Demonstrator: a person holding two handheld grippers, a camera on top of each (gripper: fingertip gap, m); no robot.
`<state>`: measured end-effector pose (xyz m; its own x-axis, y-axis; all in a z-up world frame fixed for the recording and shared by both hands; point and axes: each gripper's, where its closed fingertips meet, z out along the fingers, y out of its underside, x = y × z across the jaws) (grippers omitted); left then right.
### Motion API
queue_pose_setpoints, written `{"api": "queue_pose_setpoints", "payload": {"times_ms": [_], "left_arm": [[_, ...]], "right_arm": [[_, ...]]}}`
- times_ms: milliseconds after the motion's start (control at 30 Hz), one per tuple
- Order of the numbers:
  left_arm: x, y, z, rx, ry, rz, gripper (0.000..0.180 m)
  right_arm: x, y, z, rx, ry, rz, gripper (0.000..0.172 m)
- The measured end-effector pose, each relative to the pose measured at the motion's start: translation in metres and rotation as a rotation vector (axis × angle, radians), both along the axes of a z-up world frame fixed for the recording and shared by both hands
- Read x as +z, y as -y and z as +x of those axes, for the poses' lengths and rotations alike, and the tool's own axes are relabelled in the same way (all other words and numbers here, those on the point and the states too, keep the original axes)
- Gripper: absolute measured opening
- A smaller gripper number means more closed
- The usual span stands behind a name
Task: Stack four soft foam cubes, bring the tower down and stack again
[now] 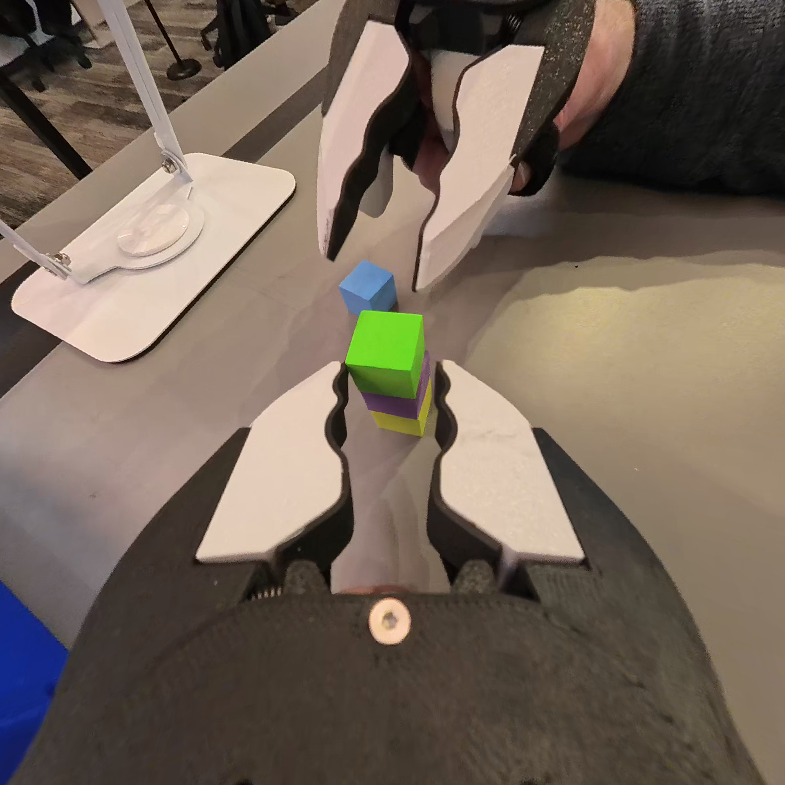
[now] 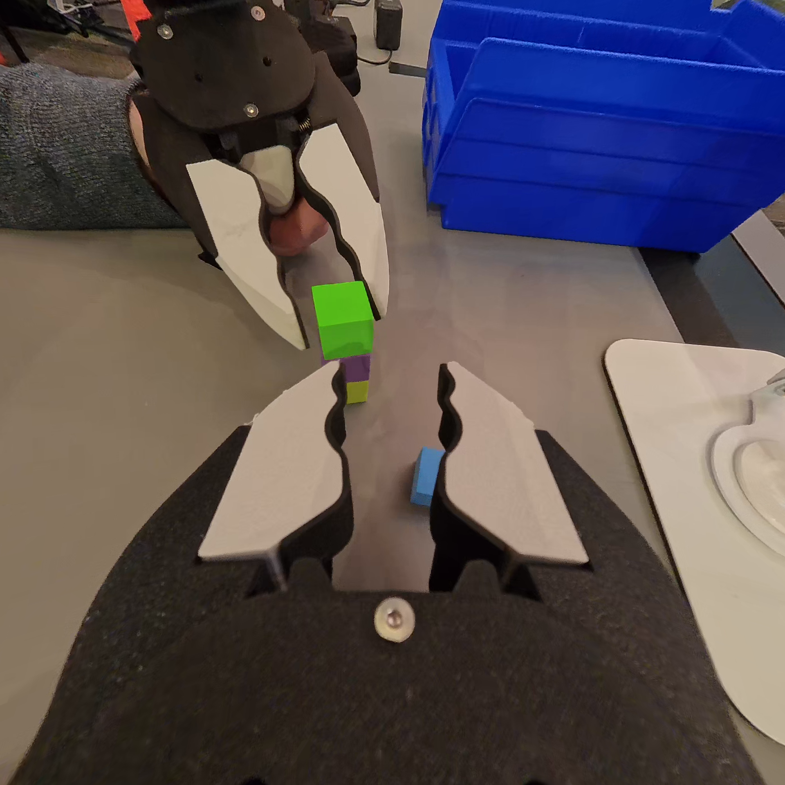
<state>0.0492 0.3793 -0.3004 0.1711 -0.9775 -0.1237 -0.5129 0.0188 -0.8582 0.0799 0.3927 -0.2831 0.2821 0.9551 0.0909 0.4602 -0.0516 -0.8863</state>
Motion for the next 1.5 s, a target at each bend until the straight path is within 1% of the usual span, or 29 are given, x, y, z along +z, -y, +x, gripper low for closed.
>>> {"api": "queue_pose_setpoints", "payload": {"times_ms": [67, 167, 400, 500, 633, 767, 867, 933, 967, 1033, 1133, 1200, 1300, 1367, 1433, 1500], "left_arm": [[0.0, 0.001, 0.0, -0.007, 0.0, -0.001, 0.045], [0.003, 0.002, 0.0, -0.014, 0.017, -0.014, 0.051], [0.004, 0.001, 0.003, -0.009, 0.037, -0.02, 0.053], [0.004, 0.001, 0.006, -0.007, 0.054, -0.033, 0.054], [0.004, 0.001, 0.008, -0.018, 0.071, -0.039, 0.046], [0.005, 0.003, 0.009, -0.035, 0.083, -0.047, 0.046], [0.003, 0.005, 0.009, -0.051, 0.07, -0.051, 0.052], [0.005, 0.006, 0.007, -0.06, 0.073, -0.045, 0.057], [0.008, 0.007, 0.006, -0.067, 0.083, -0.055, 0.059], [0.012, 0.008, 0.004, -0.074, 0.097, -0.055, 0.066], [0.021, 0.008, 0.001, -0.078, 0.125, -0.062, 0.07], [0.022, 0.007, -0.001, -0.072, 0.118, -0.051, 0.072], [0.027, 0.008, -0.002, -0.077, 0.125, -0.043, 0.072], [0.028, 0.009, -0.003, -0.079, 0.12, -0.036, 0.072], [0.027, 0.008, -0.004, -0.077, 0.111, -0.036, 0.071], [0.024, 0.007, -0.006, -0.073, 0.102, -0.039, 0.071]], "right_arm": [[0.0, -0.002, 0.005, -0.014, 0.014, 0.005, 0.041], [-0.004, -0.008, 0.019, -0.053, 0.071, 0.015, 0.043], [-0.031, -0.021, 0.055, -0.147, 0.234, -0.03, 0.051], [-0.035, -0.021, 0.055, -0.149, 0.223, -0.051, 0.052], [-0.042, -0.02, 0.05, -0.141, 0.252, -0.061, 0.054], [-0.046, -0.018, 0.044, -0.128, 0.265, -0.068, 0.055], [-0.048, -0.019, 0.041, -0.139, 0.276, -0.062, 0.051], [-0.052, -0.022, 0.042, -0.159, 0.301, -0.053, 0.04], [-0.054, -0.023, 0.042, -0.165, 0.316, -0.048, 0.029], [-0.054, -0.026, 0.042, -0.181, 0.313, -0.046, 0.027], [-0.044, -0.024, 0.04, -0.17, 0.269, -0.051, 0.027], [-0.021, -0.019, 0.034, -0.147, 0.215, -0.035, 0.027], [0.02, -0.003, 0.018, -0.065, 0.131, -0.006, 0.027], [0.037, 0.008, 0.007, -0.012, 0.131, 0.013, 0.027], [0.045, 0.012, -0.002, 0.013, 0.167, 0.028, 0.027], [0.044, 0.015, -0.013, 0.042, 0.212, 0.031, 0.027]]}}
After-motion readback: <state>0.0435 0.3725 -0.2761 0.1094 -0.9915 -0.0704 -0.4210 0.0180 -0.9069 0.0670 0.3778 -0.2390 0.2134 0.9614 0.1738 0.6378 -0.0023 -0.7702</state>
